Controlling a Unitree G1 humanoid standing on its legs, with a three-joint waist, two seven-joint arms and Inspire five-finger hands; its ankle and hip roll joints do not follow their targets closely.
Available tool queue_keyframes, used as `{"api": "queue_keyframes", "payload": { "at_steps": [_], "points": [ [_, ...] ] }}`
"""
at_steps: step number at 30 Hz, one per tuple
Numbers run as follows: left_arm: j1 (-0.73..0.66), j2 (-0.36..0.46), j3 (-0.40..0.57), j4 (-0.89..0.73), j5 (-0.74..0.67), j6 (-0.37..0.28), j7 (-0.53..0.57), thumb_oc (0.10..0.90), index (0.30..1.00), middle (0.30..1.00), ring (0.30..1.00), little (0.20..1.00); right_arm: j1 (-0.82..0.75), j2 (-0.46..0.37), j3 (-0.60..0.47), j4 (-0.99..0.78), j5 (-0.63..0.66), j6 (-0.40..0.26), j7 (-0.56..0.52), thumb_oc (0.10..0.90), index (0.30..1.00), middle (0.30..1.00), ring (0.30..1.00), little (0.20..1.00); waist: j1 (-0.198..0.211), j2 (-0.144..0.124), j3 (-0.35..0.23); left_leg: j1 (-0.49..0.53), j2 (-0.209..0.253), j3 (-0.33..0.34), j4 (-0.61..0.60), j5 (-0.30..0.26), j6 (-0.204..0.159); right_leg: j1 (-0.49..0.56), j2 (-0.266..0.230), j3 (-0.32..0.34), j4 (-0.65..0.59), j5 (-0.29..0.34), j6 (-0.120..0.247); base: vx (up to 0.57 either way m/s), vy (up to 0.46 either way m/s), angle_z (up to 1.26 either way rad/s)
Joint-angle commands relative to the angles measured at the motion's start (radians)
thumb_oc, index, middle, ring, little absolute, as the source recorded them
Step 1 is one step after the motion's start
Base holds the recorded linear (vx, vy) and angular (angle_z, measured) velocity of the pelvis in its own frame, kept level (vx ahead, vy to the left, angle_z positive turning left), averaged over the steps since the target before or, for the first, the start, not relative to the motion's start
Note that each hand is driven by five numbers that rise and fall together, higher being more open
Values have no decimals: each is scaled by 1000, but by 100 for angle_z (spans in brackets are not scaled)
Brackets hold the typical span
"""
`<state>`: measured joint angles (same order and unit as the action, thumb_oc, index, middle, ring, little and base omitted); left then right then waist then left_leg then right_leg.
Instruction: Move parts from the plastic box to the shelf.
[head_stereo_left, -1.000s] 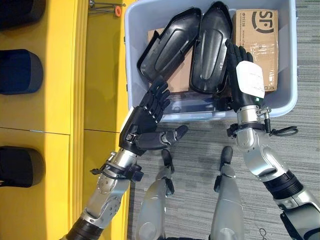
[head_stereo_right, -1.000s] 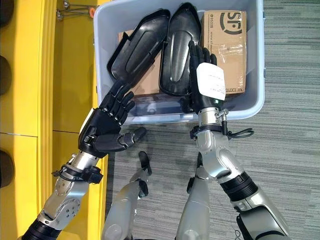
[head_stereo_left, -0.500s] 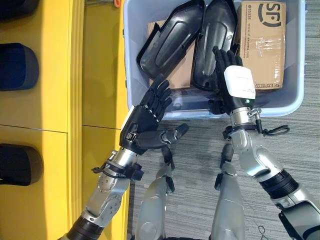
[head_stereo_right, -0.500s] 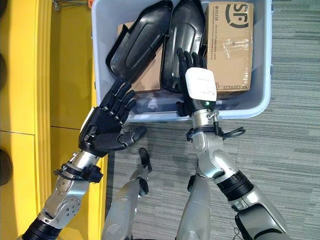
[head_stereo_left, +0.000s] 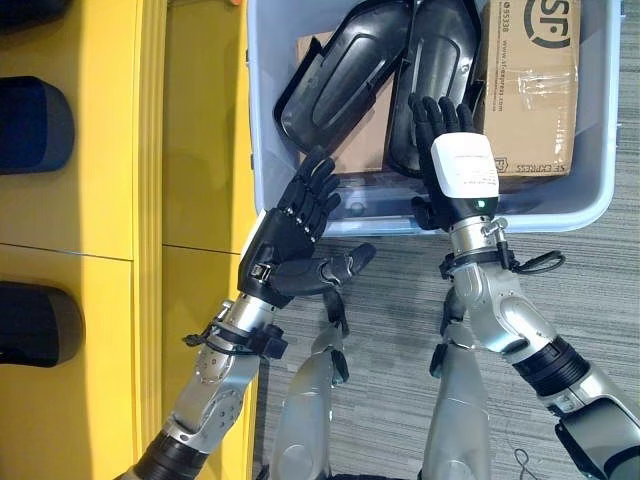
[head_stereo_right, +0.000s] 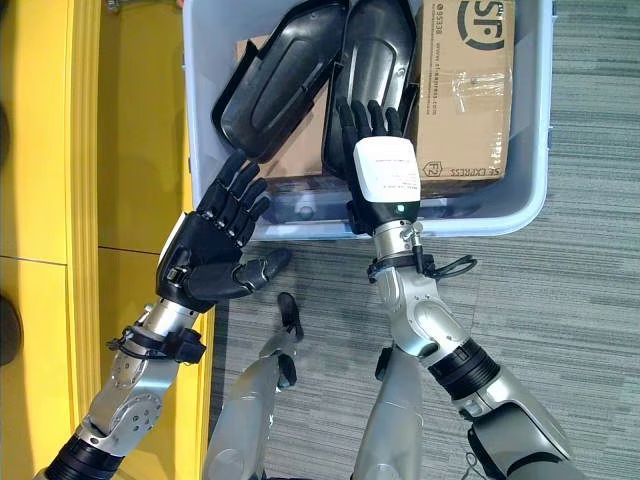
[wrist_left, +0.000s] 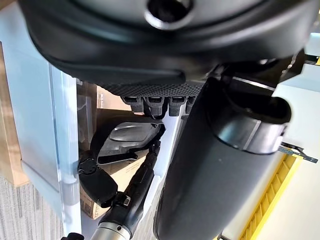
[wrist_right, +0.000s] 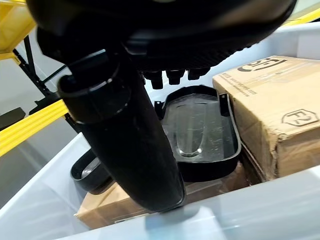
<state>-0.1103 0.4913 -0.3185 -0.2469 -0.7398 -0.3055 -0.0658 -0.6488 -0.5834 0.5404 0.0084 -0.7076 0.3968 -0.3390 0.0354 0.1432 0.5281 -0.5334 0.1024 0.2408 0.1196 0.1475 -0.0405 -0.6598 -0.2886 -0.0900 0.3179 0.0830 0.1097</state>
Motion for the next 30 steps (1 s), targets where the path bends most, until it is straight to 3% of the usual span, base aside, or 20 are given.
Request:
{"api": "queue_keyframes", "payload": {
  "at_steps": [1, 9, 19, 30],
  "points": [
    [-24, -11, 10, -146, 29, -67, -9, 900, 1000, 1000, 1000, 1000, -124, -8, 2, -33, -76, -34, -64, 900, 1000, 1000, 1000, 1000, 24, 78, -8, -101, -63, -55, 75, -112, 22, 15, 57, -68, 164, -269, -82, 7, -11, 4],
    [-36, -3, 22, -117, 49, -73, 7, 900, 1000, 1000, 1000, 1000, -173, 14, 46, 90, -90, -22, -79, 900, 1000, 1000, 1000, 1000, 43, 85, -8, -132, -65, -62, 79, -107, 22, -11, 59, -74, 163, -266, -84, -2, -8, 0],
    [-35, -10, 10, -103, 62, -64, -25, 900, 1000, 1000, 1000, 1000, -208, 27, 52, 239, 9, 30, -99, 900, 1000, 1000, 1000, 1000, 57, 99, -8, -134, -75, -77, 96, -129, 12, -14, 48, -63, 186, -295, -82, 23, -5, 3],
    [-47, -23, 3, -86, 67, -72, -12, 900, 1000, 1000, 1000, 1000, -239, 25, 31, 386, 71, 68, -161, 900, 1000, 1000, 1000, 1000, 69, 128, -8, -212, -81, -86, 146, -141, 14, -105, 49, -42, 250, -314, -92, 0, 2, 2]
  ]
}}
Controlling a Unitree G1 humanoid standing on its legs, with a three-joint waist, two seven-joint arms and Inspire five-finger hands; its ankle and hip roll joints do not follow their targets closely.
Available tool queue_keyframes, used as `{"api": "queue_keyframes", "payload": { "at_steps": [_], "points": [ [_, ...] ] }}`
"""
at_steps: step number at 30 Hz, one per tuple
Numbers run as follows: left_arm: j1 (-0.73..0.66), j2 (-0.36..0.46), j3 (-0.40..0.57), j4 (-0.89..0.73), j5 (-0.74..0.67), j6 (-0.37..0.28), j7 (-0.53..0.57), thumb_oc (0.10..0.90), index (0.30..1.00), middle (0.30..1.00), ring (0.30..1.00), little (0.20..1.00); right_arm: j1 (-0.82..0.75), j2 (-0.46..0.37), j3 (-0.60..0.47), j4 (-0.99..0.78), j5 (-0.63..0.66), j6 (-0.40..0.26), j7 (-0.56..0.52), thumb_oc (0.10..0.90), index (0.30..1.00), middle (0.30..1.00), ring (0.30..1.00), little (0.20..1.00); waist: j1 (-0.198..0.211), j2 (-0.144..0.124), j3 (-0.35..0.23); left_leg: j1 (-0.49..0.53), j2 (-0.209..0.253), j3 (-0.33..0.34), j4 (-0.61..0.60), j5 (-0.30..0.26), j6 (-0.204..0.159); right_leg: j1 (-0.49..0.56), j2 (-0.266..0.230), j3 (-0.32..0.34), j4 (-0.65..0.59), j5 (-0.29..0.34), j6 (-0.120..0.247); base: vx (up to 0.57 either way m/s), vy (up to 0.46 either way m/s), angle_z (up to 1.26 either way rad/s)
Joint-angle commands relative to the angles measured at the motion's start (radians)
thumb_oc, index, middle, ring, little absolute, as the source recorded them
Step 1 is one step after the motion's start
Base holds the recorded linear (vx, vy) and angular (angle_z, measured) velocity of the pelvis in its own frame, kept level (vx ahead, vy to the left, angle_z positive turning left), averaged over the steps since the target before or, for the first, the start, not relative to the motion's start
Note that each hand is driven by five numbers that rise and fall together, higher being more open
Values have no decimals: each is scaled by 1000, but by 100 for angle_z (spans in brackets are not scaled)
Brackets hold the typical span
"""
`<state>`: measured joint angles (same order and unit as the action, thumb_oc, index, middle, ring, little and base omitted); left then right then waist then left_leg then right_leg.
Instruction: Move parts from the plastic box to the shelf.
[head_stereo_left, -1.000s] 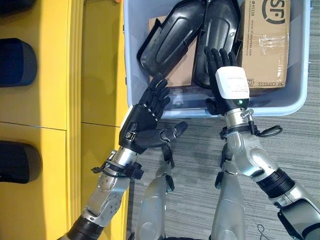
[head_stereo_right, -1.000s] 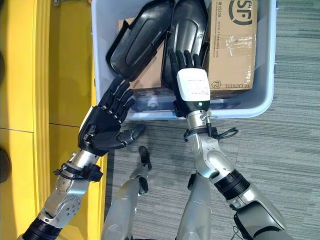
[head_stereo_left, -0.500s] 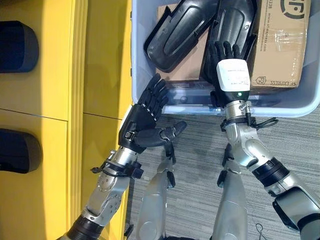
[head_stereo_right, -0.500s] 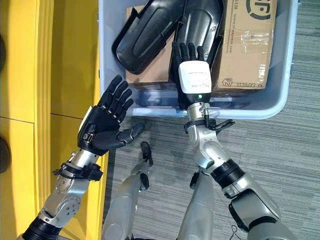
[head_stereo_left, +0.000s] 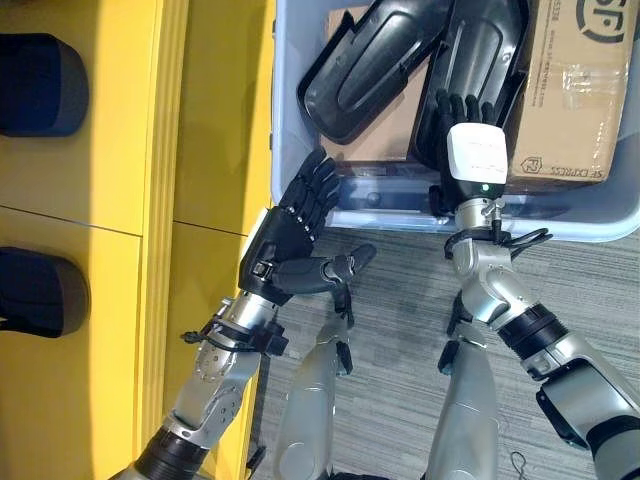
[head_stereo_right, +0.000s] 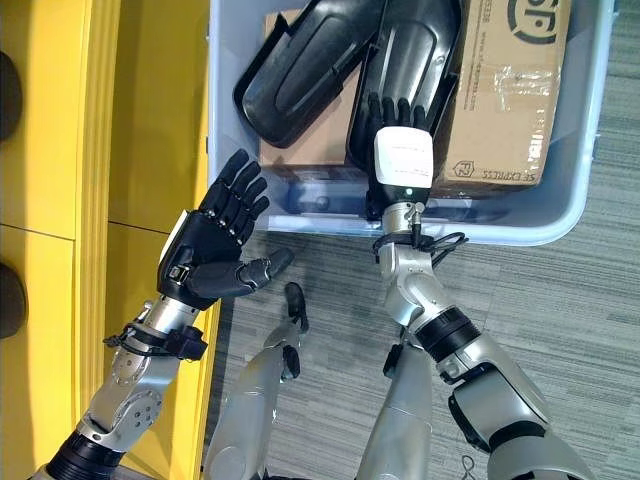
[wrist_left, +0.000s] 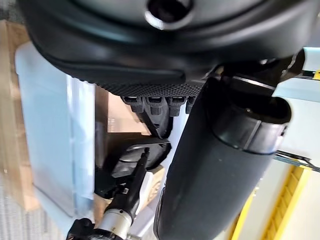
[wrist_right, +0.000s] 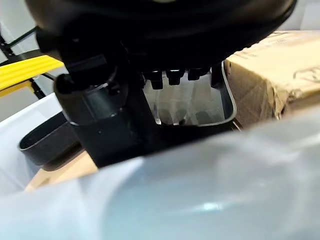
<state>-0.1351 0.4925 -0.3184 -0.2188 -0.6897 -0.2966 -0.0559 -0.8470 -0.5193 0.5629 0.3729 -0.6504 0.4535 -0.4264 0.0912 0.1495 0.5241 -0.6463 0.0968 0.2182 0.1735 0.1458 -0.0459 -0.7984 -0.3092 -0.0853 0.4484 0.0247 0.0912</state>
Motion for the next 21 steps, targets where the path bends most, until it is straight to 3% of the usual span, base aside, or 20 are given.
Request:
{"api": "queue_keyframes", "payload": {
  "at_steps": [1, 11, 21],
  "points": [
    [-23, -25, 3, -113, 17, -81, -22, 900, 1000, 1000, 1000, 1000, -42, -38, 9, 23, 15, 13, -76, 900, 1000, 1000, 1000, 1000, 13, 121, -4, -101, -75, -63, 94, -140, 20, 31, 69, -46, 122, -256, -73, -10, 1, 3],
    [-26, -42, -6, -99, 16, -104, -14, 900, 1000, 1000, 1000, 1000, -66, -45, -11, 123, 81, 14, -128, 900, 1000, 1000, 1000, 1000, 18, 139, -4, -159, -74, -69, 118, -142, 17, -36, 76, -30, 155, -265, -81, 0, 0, 0],
    [-35, -38, -1, -97, 27, -117, -15, 900, 1000, 1000, 1000, 1000, -104, -80, 2, 165, -13, 5, -100, 900, 1000, 1000, 1000, 1000, 24, 146, -4, -226, -76, -79, 167, -153, 21, -112, 79, -12, 211, -281, -84, -2, -3, 0]
  ]
}}
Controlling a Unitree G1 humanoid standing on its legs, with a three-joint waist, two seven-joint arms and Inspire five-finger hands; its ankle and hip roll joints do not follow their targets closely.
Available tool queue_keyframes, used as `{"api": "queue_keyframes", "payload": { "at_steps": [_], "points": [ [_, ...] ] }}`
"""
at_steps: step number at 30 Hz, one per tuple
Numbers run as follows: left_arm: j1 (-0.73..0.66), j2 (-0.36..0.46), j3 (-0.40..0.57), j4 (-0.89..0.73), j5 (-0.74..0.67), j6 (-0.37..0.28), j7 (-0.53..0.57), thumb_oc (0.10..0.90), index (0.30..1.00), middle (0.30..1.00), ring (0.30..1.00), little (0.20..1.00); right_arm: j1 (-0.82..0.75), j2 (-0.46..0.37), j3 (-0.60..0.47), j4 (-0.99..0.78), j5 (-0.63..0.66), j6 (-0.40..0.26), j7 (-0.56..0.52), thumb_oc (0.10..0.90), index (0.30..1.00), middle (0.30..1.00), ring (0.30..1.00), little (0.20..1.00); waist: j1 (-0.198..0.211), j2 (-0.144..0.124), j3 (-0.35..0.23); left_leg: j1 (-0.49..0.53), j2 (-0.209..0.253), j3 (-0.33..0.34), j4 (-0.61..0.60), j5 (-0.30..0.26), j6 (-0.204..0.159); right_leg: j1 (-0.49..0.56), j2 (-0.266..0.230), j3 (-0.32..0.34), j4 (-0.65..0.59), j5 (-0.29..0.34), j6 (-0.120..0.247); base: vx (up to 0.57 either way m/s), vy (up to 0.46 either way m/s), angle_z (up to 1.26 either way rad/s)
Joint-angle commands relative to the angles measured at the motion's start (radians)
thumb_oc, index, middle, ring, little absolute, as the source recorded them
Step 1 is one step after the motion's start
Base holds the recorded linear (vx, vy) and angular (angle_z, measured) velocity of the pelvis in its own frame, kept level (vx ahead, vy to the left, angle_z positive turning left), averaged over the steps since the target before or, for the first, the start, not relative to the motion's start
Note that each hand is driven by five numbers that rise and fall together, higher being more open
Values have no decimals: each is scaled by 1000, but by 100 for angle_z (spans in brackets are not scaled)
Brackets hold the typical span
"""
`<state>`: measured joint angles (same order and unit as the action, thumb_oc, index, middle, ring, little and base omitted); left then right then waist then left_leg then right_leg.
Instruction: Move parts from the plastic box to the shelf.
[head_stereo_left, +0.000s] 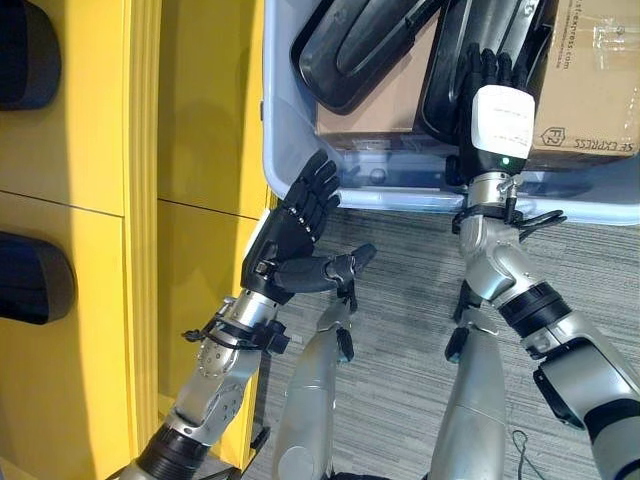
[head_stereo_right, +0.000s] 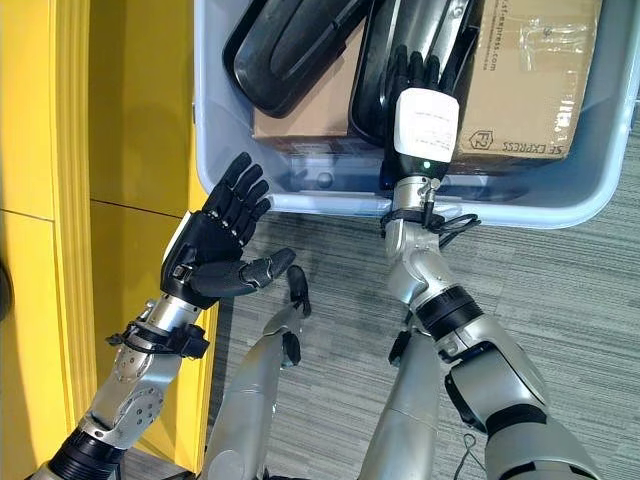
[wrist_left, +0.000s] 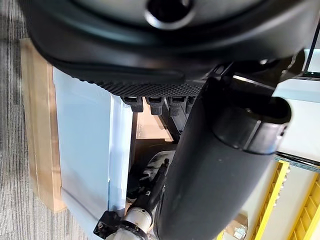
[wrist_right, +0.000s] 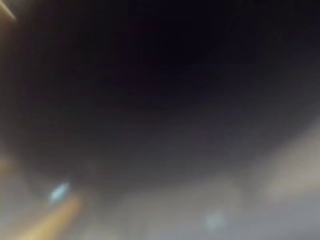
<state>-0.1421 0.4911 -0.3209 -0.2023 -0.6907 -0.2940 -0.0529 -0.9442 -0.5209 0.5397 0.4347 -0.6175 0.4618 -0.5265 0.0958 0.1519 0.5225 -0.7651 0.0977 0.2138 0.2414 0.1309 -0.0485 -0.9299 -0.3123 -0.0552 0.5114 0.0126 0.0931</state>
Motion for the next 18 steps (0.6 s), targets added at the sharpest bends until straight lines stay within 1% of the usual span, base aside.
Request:
{"api": "queue_keyframes", "payload": {
  "at_steps": [1, 4, 8, 11, 14, 16, 18],
  "points": [
    [-30, -36, 1, -115, 30, -124, -14, 900, 1000, 1000, 1000, 1000, -14, -85, 29, 104, -65, -2, 7, 900, 1000, 1000, 1000, 1000, 21, 145, -2, -118, -78, -77, 108, -140, 25, 8, 82, -39, 159, -272, -86, -14, -36, 1],
    [-36, -35, -2, -113, 32, -137, -5, 900, 1000, 1000, 1000, 1000, -34, -99, 48, 114, -85, 7, 31, 900, 1000, 1000, 1000, 1000, 25, 148, -2, -142, -80, -81, 128, -144, 29, -20, 81, -33, 186, -280, -88, -14, -37, -1],
    [-47, -36, 1, -110, 26, -157, -19, 900, 1000, 1000, 1000, 1000, -71, -118, 93, 156, -104, -4, 38, 900, 1000, 1000, 1000, 1000, 34, 152, -2, -186, -84, -86, 155, -149, 34, -62, 81, -30, 223, -295, -91, -23, -45, -1],
    [-55, -31, 5, -111, 29, -161, -25, 900, 1000, 1000, 1000, 1000, -97, -125, 119, 186, -69, -6, 40, 900, 1000, 1000, 1000, 1000, 43, 156, -2, -224, -87, -94, 184, -155, 42, -99, 80, -23, 264, -308, -95, -24, -62, 0],
    [-57, -30, 1, -108, 35, -167, -26, 900, 1000, 1000, 1000, 1000, -106, -127, 131, 218, -23, -13, 19, 900, 1000, 1000, 1000, 1000, 47, 157, -2, -248, -88, -100, 209, -163, 46, -122, 78, -19, 292, -318, -99, -5, -46, 8],
    [-58, -29, 0, -107, 35, -168, -33, 900, 1000, 1000, 1000, 1000, -111, -124, 136, 235, -4, -2, 10, 900, 1000, 1000, 1000, 1000, 50, 158, -2, -260, -89, -103, 220, -169, 48, -134, 77, -18, 305, -324, -100, 0, -46, -7],
    [-55, -26, 2, -107, 37, -173, -36, 900, 1000, 1000, 1000, 1000, -115, -125, 136, 251, 16, -6, -1, 900, 1000, 1000, 1000, 1000, 53, 159, -2, -269, -90, -106, 227, -171, 50, -141, 79, -18, 312, -327, -103, 2, -41, 50]
  ]
}}
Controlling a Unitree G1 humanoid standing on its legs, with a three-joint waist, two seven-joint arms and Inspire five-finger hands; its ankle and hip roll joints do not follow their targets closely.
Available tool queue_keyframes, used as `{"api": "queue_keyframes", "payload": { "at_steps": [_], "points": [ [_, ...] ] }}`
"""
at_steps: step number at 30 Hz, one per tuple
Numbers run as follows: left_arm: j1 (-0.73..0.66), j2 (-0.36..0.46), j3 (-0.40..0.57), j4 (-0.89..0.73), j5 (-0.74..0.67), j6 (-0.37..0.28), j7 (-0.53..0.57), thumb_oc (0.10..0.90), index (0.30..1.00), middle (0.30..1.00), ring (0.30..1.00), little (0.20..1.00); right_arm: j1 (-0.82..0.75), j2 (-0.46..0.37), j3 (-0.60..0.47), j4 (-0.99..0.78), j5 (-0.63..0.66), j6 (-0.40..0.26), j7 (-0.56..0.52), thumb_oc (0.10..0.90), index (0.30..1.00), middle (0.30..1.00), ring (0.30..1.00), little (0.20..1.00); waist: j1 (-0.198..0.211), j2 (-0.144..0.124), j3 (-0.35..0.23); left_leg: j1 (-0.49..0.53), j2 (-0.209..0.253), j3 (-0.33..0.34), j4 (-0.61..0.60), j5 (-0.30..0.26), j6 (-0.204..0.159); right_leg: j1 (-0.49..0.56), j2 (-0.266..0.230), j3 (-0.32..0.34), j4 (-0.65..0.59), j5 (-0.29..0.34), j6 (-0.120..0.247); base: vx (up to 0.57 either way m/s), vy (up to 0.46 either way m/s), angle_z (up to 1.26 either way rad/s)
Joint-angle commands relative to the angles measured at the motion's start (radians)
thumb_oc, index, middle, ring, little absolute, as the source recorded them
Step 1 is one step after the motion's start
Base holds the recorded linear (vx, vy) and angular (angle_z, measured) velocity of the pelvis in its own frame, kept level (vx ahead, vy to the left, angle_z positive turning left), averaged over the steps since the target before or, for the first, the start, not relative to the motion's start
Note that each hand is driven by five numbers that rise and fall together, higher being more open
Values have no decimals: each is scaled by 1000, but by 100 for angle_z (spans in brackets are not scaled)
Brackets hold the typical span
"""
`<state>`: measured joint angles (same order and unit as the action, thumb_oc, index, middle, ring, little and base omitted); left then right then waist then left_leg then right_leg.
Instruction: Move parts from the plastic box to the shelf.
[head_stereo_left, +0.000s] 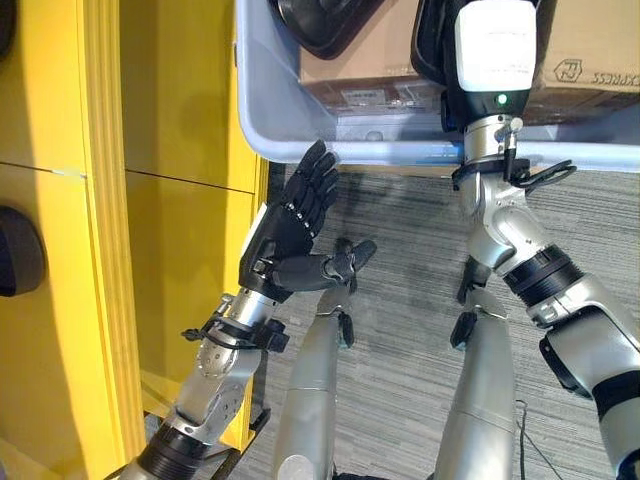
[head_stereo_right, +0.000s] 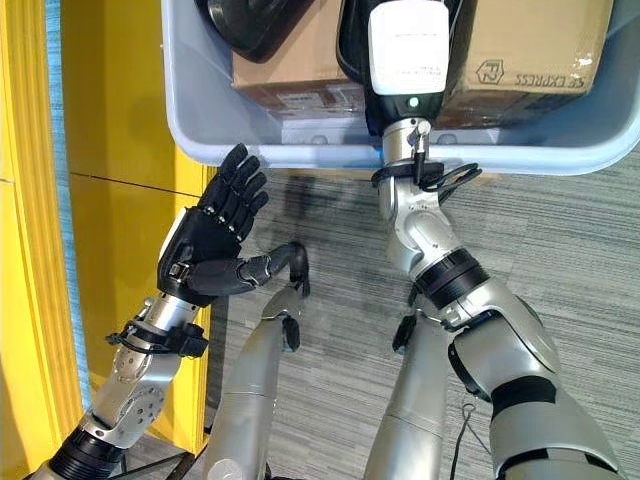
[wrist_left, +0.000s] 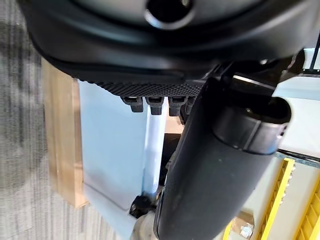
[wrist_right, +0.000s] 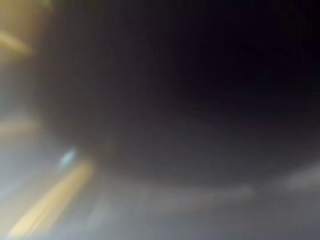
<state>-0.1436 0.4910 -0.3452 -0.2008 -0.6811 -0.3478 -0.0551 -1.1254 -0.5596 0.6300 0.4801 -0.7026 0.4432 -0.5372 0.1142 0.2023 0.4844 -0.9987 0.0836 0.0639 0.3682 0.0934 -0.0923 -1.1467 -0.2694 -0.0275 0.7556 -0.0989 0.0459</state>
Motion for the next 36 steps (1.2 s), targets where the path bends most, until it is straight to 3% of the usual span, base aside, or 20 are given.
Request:
{"api": "queue_keyframes", "payload": {
  "at_steps": [1, 18, 20, 22, 36],
  "points": [
    [-52, -24, 24, -106, 23, -126, -36, 900, 1000, 1000, 1000, 1000, 66, -86, 46, 212, 117, 11, 5, 900, 1000, 1000, 1000, 1000, 35, 109, 36, -40, -76, 43, 104, -135, 95, 73, 35, -46, 71, -216, -56, 6, -28, 34],
    [-60, -16, 23, -107, 22, -122, -38, 900, 1000, 1000, 1000, 1000, 42, -78, 28, 265, 205, 37, 29, 900, 1000, 1000, 1000, 1000, 38, 112, 36, -53, -77, 42, 114, -141, 100, 61, 36, -48, 72, -214, -58, 8, -4, -3],
    [-60, -15, 26, -106, 20, -122, -42, 900, 1000, 1000, 1000, 1000, 46, -77, 27, 262, 210, 38, 39, 575, 544, 544, 544, 544, 38, 112, 36, -53, -76, 44, 112, -140, 100, 61, 37, -49, 70, -214, -57, 0, 0, 0],
    [-62, -14, 25, -108, 20, -119, -40, 900, 1000, 1000, 1000, 1000, 47, -74, 25, 262, 217, 34, 49, 400, 300, 300, 300, 300, 39, 111, 36, -52, -76, 43, 112, -139, 99, 64, 37, -49, 67, -213, -57, 0, 0, 0],
    [-74, -9, 19, -99, 14, -131, -47, 900, 1000, 1000, 1000, 1000, 37, -81, 45, 292, 174, -16, 25, 400, 300, 300, 300, 300, 40, 106, 36, -31, -77, 42, 92, -130, 96, 91, 43, -61, 48, -207, -56, 0, 0, 0]
  ]
}}
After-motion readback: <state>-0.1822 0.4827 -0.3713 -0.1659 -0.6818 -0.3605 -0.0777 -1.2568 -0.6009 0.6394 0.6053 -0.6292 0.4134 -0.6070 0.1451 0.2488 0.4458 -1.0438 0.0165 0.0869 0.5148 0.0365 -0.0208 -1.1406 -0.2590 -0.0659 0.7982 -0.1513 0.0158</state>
